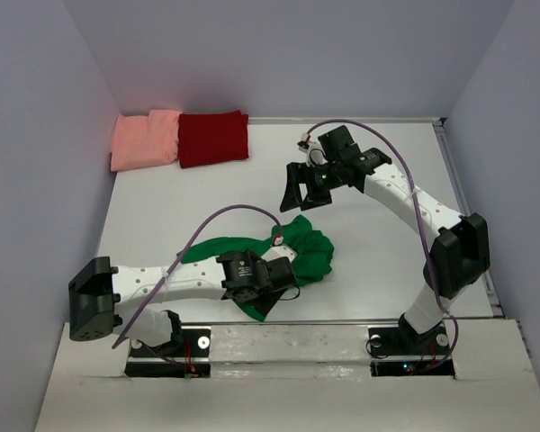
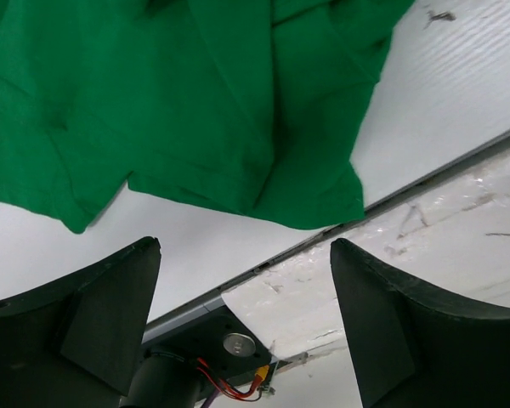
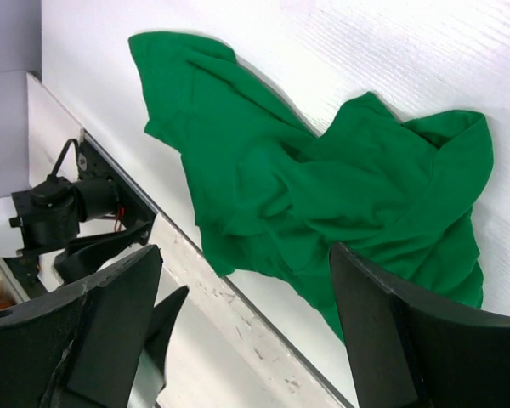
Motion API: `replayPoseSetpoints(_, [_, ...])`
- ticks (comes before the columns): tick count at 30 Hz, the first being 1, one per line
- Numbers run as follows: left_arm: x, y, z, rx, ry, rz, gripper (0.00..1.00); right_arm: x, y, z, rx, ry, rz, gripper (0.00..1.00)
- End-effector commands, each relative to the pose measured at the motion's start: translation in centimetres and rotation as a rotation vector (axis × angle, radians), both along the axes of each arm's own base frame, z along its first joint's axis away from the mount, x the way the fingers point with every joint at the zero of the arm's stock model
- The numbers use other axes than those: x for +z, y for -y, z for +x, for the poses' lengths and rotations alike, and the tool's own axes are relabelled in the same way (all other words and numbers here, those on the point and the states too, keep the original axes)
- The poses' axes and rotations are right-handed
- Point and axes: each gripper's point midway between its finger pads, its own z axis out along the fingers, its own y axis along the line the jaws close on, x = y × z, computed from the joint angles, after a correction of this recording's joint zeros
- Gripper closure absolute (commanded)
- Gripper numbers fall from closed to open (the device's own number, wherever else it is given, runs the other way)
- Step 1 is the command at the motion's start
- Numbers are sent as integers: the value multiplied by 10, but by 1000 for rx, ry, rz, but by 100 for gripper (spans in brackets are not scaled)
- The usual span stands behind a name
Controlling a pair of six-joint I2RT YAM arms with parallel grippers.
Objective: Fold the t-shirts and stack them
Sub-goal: Flatten the tshirt out
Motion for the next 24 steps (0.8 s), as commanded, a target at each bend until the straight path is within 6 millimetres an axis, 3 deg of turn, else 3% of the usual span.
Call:
replayPoseSetpoints(1, [-20, -25, 4, 75, 27, 130, 10, 33, 1, 1, 15, 80, 86, 15])
replayPoseSetpoints(7, [-33, -24, 3, 64, 2, 187, 20, 32, 4, -3, 13, 61, 100, 15])
replayPoseSetpoints(13, [-46, -22, 2, 68, -34, 248, 24, 33, 7, -2, 6, 58, 105, 14])
replayPoseSetpoints(24, [-61, -21, -4, 65, -99, 278, 21, 33, 8, -8, 6, 43, 113, 14])
